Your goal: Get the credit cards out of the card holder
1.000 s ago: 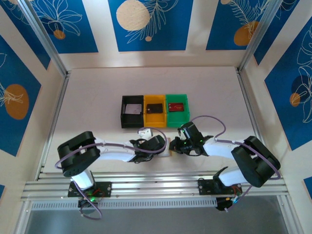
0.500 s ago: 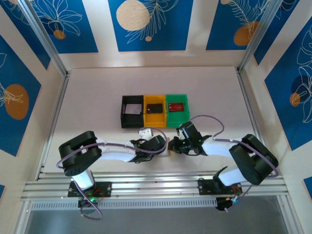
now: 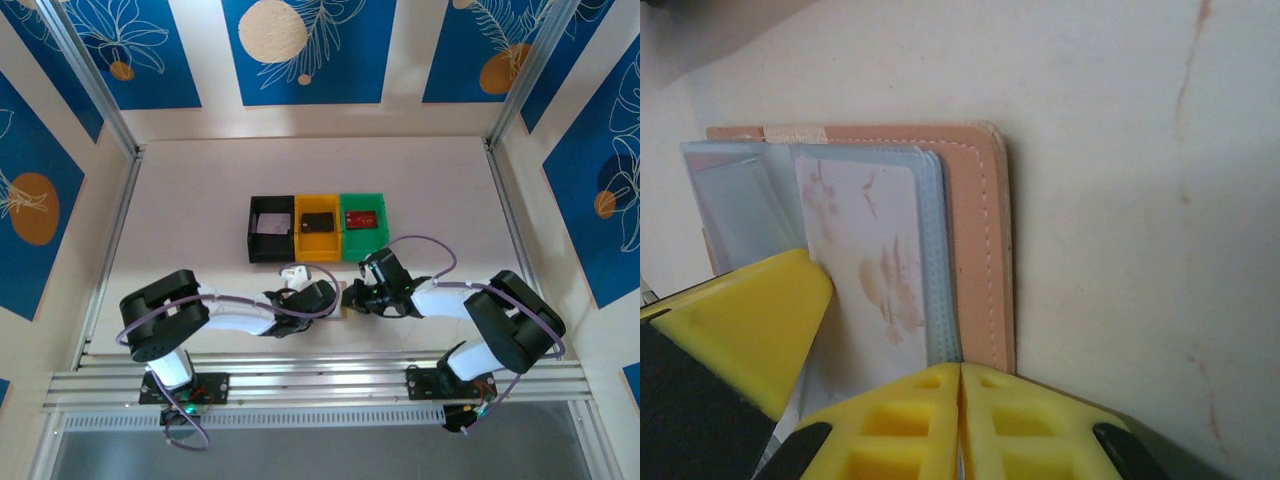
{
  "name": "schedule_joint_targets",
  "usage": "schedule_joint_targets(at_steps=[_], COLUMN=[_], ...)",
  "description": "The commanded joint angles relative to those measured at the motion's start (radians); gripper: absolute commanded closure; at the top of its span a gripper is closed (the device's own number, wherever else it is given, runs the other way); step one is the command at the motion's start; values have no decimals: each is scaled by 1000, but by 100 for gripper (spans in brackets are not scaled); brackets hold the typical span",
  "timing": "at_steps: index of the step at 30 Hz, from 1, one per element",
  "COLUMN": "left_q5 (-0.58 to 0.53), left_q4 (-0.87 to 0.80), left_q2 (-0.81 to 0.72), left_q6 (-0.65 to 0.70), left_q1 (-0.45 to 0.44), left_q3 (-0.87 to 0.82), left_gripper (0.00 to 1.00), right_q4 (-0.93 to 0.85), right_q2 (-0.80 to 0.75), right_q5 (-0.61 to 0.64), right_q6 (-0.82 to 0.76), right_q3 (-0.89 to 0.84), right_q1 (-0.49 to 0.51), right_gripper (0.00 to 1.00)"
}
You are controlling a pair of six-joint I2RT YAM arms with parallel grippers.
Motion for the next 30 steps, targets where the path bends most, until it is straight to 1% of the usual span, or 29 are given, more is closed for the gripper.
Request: schedule_joint_targets(at_steps=[1, 18, 22, 26, 30], left_q5=[71, 59, 55, 44, 33], left_q4=[71, 275, 318, 318, 310], left_q2=[13, -35, -48, -74, -101], left_q6=[0, -20, -31, -32, -36], left_q1=[-10, -10, -10, -10, -10], left_q3=[-29, -140, -161, -171, -182], left_gripper=[83, 96, 98, 100, 100], right_q4=[-26, -12, -11, -9, -5], right_q2=[69, 89, 89, 91, 95], right_q5=[7, 6, 9, 9, 9], right_q6=[7, 12, 13, 15, 15], right_q3=[-12, -7, -8, -9, -11], right_q1=[38, 45, 47, 47, 48], right_gripper=[90, 91, 91, 91, 91])
